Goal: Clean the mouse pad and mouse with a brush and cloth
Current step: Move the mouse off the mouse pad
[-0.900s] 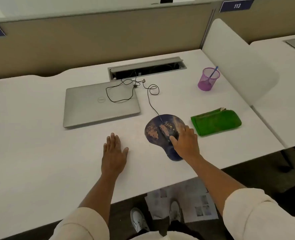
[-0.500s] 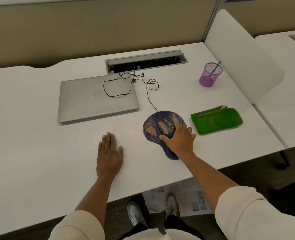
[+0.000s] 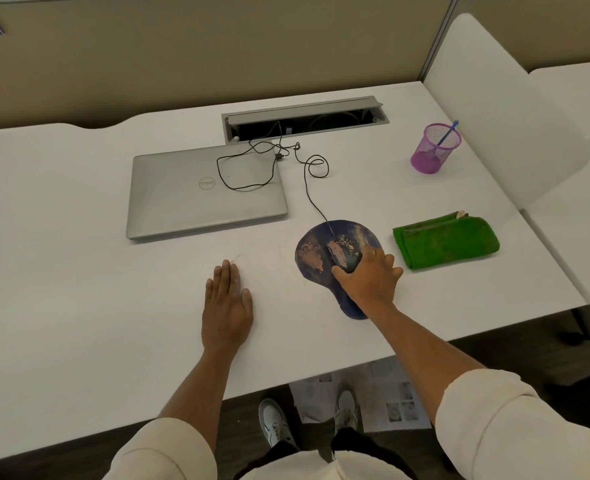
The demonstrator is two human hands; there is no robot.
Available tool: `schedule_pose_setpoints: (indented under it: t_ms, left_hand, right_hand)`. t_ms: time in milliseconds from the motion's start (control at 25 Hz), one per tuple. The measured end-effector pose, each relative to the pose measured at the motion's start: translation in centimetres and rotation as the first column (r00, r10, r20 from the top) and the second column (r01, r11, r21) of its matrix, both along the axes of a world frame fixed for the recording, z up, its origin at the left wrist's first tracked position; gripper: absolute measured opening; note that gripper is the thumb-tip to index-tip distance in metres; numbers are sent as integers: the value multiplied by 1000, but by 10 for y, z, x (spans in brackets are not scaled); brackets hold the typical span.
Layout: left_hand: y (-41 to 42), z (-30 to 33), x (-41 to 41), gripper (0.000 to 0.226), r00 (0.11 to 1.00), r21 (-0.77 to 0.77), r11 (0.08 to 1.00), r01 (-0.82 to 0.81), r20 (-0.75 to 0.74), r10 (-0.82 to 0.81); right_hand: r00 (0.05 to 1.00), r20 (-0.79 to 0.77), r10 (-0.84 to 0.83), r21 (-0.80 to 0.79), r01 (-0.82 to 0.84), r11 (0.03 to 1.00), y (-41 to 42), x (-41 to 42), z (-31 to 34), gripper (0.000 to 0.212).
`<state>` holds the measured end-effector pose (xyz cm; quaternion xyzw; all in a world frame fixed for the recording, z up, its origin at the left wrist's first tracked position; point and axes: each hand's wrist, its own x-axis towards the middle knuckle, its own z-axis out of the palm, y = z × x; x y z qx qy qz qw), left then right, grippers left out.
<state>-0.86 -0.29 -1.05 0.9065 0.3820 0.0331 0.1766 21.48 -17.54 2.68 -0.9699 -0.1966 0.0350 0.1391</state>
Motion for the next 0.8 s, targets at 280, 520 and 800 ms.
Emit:
schedule_pose_setpoints:
  t_ms: [280,520,800]
  left_hand:
    - [10,0,-15,61,999,-16,999,-45,-13,44]
    - [13,0,-36,62,992,-23,992,-127,-5,127]
    - [15,-3,-42,64,991,-21,991,-129,34,130]
  right_hand:
    - [999,45,-16,40,14,999,14,-12,13,73]
    - [998,53,17,113,-22,993,48,-39,21,70]
    - [992,51,115,71,-119,990,87,-74,15,72]
